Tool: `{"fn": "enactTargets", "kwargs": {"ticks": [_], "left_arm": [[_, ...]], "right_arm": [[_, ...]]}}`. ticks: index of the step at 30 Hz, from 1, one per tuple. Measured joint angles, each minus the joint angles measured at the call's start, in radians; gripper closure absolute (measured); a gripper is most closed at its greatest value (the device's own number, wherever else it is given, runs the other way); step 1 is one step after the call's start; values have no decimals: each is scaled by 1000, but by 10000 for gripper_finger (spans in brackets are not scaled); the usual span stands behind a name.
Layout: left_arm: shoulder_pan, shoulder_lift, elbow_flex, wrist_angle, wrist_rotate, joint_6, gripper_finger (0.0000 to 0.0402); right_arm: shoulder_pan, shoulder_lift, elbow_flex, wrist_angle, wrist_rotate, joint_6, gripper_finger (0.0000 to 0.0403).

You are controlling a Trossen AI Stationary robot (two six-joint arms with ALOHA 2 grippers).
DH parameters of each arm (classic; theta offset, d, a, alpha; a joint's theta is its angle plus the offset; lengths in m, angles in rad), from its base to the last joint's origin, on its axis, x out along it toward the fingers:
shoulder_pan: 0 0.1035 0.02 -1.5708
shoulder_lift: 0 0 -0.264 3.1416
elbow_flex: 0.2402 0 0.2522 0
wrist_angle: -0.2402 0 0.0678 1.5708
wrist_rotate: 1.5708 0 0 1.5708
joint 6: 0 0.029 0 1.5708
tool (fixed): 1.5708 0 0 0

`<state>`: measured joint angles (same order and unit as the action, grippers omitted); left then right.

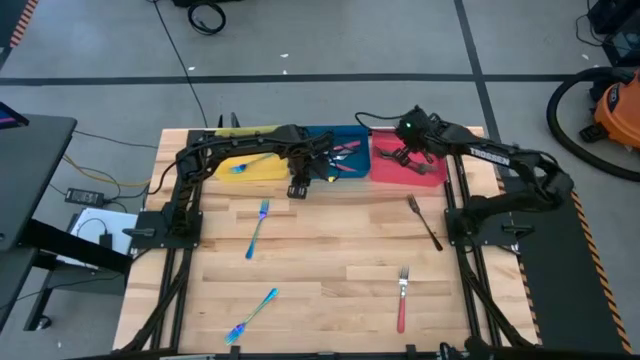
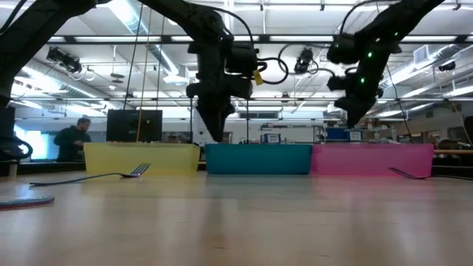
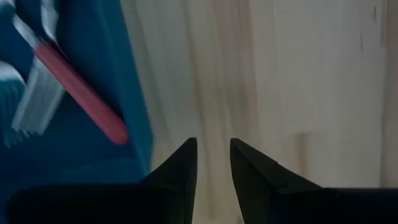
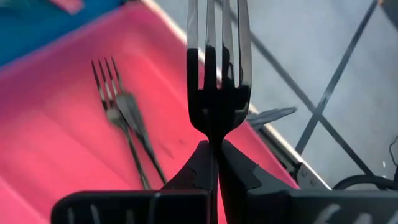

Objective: Sort silverware by color (type)
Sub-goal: Put the black fork into the pink bin

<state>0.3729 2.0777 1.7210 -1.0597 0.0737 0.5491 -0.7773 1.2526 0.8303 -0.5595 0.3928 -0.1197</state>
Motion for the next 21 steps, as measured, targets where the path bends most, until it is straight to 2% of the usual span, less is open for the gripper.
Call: {"fn": "enactTargets", "kwargs": {"ticks": [7,17,21], "left_arm": [[9,0,0,-105,0,-68,306],[32,0,0,-189,0,-95,306],[42,0,0,-198,2,-123,306]], "right_arm": [[-44,135,0,30,-105,-67,389],[-44,255,0,51,-125,-68,386],[-44,300,1,49,-133,-73,373]]}}
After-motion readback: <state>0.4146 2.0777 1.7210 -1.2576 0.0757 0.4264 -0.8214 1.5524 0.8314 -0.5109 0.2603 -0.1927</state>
